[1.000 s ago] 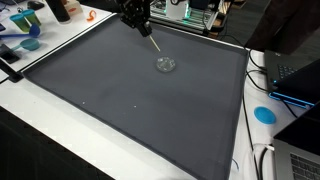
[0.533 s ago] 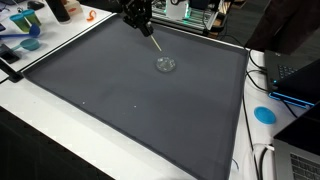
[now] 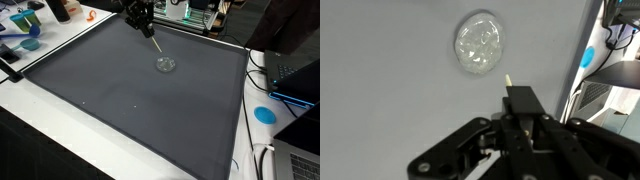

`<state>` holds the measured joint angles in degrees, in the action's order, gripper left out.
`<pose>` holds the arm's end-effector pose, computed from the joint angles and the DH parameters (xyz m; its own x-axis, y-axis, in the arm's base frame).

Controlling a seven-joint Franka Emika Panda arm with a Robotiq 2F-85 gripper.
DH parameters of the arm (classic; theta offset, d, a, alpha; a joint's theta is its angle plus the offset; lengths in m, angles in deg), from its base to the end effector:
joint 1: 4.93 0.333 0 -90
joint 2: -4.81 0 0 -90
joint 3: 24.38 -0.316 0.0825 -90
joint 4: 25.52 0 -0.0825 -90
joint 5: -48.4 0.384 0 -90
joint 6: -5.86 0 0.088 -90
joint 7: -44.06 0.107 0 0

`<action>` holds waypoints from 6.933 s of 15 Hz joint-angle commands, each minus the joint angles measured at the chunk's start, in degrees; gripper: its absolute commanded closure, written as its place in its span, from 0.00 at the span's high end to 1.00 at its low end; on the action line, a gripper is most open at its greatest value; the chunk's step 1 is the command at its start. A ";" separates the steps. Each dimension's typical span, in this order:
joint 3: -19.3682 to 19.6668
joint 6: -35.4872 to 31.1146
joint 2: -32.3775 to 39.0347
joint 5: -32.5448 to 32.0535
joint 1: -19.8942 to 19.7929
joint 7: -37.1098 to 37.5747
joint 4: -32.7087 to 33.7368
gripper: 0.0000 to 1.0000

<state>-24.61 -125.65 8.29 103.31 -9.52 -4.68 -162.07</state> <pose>0.4897 -0.0194 0.2892 0.9840 -0.0004 0.1781 0.1073 -0.7971 -0.5943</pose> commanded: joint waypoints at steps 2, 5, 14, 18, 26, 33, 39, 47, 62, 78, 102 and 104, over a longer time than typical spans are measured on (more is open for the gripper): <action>0.22 -3.53 -2.98 1.92 1.46 -1.34 -3.79 0.03; 0.12 -4.80 -3.92 1.85 2.05 -1.00 -4.77 0.03; -0.54 -8.09 -6.09 -0.04 4.04 1.88 -6.14 0.03; -1.45 -10.52 -6.93 -3.18 5.36 6.29 -6.56 0.03; -4.01 -11.91 -7.50 -22.58 8.02 27.41 -4.98 0.03; -6.65 -5.02 -7.81 -45.89 9.93 50.34 0.80 0.03; -8.35 3.99 -7.35 -52.86 11.40 58.70 7.10 0.03; -10.17 11.62 -7.33 -56.13 13.04 63.69 13.30 0.03; -10.44 12.53 -6.98 -55.86 13.47 63.05 15.31 0.13; -7.51 1.70 6.51 -60.95 13.59 64.72 15.01 0.03; -7.46 -0.58 11.45 -53.46 12.79 57.93 14.34 0.03; -7.31 -0.66 12.14 -53.57 12.78 57.88 14.60 0.03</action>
<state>-32.43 -125.31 19.48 48.86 3.28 54.73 -147.35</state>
